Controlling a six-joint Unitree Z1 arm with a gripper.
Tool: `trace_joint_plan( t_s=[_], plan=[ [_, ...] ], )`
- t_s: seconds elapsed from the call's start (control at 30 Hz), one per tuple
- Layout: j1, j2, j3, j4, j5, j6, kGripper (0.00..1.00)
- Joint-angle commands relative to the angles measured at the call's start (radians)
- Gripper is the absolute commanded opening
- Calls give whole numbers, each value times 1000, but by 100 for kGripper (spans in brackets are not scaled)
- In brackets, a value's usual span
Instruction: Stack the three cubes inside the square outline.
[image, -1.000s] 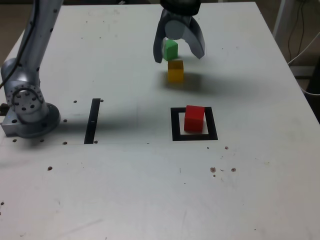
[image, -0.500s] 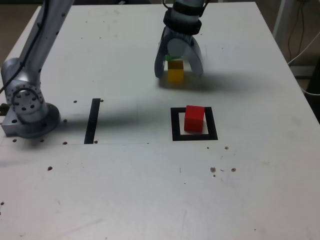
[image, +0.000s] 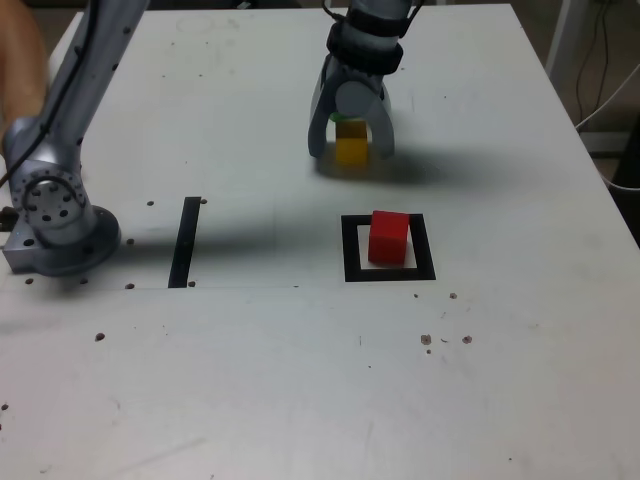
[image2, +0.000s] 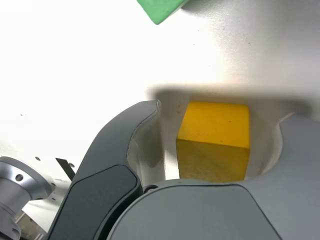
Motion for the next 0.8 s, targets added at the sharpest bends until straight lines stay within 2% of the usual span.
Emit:
trace_joint_plan(
  t_s=[0.0,0.57,0.77],
  plan=[
    [-2,-3,-1,-1,-2,1,35],
    [-3,-13,1,1,-3,4,35],
    [-31,-53,-2,23,-9,-4,35]
  ],
)
